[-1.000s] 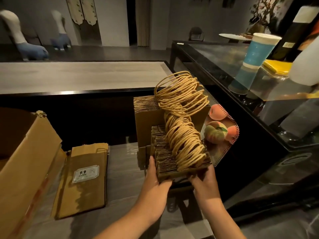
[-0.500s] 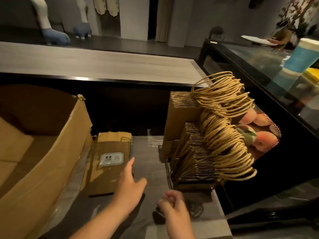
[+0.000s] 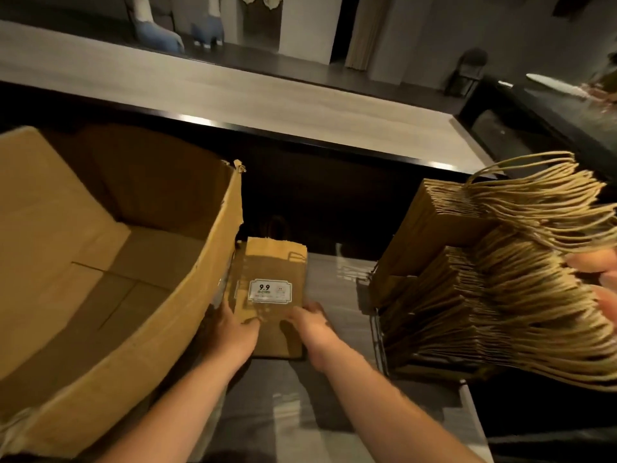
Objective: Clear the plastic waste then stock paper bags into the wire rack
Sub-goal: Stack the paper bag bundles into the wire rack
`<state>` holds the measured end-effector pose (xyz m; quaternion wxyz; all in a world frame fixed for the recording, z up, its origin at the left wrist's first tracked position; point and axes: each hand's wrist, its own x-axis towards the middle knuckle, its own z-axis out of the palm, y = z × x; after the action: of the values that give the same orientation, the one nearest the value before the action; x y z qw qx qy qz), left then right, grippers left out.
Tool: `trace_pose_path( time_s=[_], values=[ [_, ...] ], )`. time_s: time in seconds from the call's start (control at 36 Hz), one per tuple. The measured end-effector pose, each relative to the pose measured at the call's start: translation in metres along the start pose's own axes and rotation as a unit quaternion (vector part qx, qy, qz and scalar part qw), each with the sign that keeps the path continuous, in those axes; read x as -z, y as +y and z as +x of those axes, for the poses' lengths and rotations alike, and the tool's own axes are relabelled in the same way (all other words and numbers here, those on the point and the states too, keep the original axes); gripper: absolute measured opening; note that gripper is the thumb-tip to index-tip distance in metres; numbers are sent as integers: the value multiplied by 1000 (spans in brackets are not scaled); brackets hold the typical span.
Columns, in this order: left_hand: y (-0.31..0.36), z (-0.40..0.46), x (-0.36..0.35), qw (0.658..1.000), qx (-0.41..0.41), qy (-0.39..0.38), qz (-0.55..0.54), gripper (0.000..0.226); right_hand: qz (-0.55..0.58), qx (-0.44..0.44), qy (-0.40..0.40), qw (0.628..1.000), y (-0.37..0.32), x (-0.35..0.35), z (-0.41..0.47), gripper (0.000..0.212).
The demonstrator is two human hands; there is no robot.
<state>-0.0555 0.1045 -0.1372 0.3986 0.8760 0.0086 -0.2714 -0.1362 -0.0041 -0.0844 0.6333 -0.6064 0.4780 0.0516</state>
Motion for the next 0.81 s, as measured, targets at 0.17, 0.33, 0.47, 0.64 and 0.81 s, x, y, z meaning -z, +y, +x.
trace_pose_path(
  time_s=[0.17, 0.33, 0.47, 0.64, 0.81],
  values=[
    [-6, 2, 0, 999, -6, -44, 30, 78, 0, -28, 52, 998, -3, -16, 14, 39],
    [-3, -11, -7, 997, -45, -45, 36, 64, -28, -14, 86, 996, -8, -24, 1, 37],
    [-11, -27, -12, 994, -61, -57, 64, 66, -65, 21, 145, 987, -3, -17, -2, 14],
    [-4, -45, -12, 987, -76, -11, 140, 91, -26, -27, 137, 990, 2, -16, -3, 66],
    [9, -58, -11, 988, -66, -56, 127, 94, 4, 6, 166, 986, 10, -10, 4, 69]
  ],
)
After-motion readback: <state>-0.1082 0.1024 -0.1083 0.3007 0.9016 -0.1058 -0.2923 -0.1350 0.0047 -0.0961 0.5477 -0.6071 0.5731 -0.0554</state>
